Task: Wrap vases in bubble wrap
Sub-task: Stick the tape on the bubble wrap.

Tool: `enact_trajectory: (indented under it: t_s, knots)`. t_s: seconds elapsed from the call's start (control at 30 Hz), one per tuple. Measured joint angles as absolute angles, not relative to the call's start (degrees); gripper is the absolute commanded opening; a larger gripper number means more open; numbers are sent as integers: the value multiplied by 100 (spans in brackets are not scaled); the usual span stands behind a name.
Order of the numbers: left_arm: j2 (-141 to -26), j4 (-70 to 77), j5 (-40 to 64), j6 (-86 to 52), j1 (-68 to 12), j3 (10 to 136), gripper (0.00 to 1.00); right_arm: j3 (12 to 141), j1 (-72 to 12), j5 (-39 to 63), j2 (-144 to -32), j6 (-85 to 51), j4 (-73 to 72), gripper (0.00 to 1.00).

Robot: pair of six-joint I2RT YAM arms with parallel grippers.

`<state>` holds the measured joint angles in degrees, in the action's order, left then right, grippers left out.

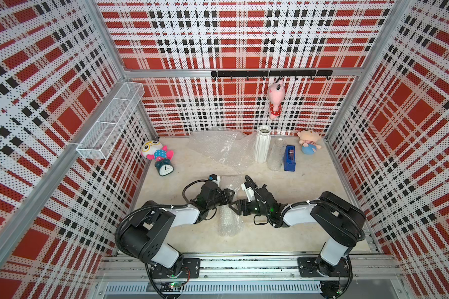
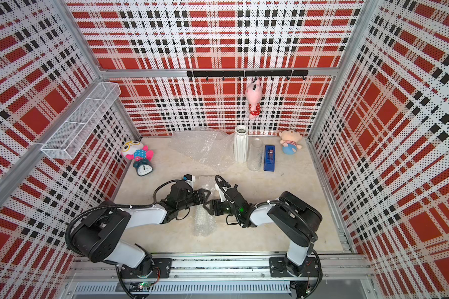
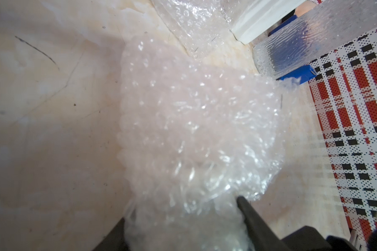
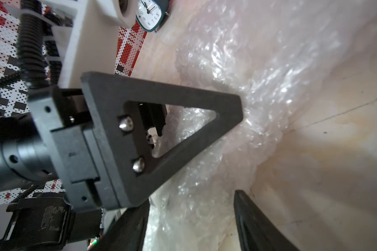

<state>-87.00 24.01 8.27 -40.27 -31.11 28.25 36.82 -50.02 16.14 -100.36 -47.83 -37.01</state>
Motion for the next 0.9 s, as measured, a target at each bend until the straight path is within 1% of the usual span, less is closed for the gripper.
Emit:
enact_trajectory:
  t_s: [0.17, 0.43, 0.47, 0.5, 0.7, 0.77, 0.9]
  knots:
    - [-8696, 2405, 764, -4053, -3133, 2825, 35, 3802, -5107, 1573, -10193, -4792, -3699, 70]
    - [-8694, 2405, 703, -4099, -3133, 2823, 35, 3885, -5242, 1417, -10261, -4805, -3717, 80]
    - [-8694, 2405, 703, -4108, -3133, 2823, 35, 3885, -5251, 1398, -10261, -4814, -3732, 83]
    - [-8694, 2408, 703, -4119, -3133, 2821, 35, 3885, -5260, 1382, -10261, -4818, -3745, 84]
    - [-8624, 2552, 626, -4281, -3120, 2755, 35, 4156, -5325, 1160, -10416, -4762, -3454, 83]
    - [-8580, 2580, 600, -4346, -3118, 2718, 35, 4305, -5354, 1026, -10462, -4722, -3181, 79]
    - [-8549, 2615, 587, -4414, -3098, 2687, 34, 4552, -5446, 687, -10466, -4587, -2639, 76]
